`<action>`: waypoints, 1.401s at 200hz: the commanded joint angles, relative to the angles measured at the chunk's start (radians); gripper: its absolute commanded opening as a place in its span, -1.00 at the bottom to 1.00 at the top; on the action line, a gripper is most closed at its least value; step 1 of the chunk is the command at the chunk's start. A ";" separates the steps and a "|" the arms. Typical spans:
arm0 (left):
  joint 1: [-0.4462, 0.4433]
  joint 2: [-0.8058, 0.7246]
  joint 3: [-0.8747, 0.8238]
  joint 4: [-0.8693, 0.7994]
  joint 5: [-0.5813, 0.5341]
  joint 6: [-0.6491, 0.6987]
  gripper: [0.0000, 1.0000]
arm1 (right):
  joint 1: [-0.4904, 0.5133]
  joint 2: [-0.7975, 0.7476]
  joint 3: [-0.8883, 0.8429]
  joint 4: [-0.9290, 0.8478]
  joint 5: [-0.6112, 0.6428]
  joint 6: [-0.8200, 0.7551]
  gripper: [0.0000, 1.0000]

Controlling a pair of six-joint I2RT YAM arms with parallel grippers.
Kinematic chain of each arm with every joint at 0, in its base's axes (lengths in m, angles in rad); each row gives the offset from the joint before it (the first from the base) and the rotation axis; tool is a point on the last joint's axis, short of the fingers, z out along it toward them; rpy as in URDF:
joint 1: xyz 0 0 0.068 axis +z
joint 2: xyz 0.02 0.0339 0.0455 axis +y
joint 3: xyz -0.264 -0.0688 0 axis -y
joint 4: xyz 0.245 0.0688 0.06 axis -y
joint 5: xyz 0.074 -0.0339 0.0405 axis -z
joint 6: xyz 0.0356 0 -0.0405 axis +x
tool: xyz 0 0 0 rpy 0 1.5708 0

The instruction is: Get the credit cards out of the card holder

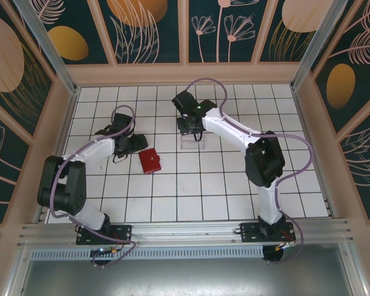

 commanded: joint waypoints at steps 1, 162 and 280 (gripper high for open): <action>-0.022 0.045 0.050 -0.005 -0.024 -0.079 0.53 | -0.002 -0.071 -0.030 -0.022 0.022 0.021 -0.57; -0.221 -0.051 -0.169 0.085 0.076 -0.267 0.08 | 0.000 -0.209 -0.187 0.013 0.031 0.024 -0.57; -0.414 -0.056 -0.203 0.143 0.114 -0.360 0.04 | 0.046 -0.355 -0.404 0.131 -0.069 -0.092 -0.53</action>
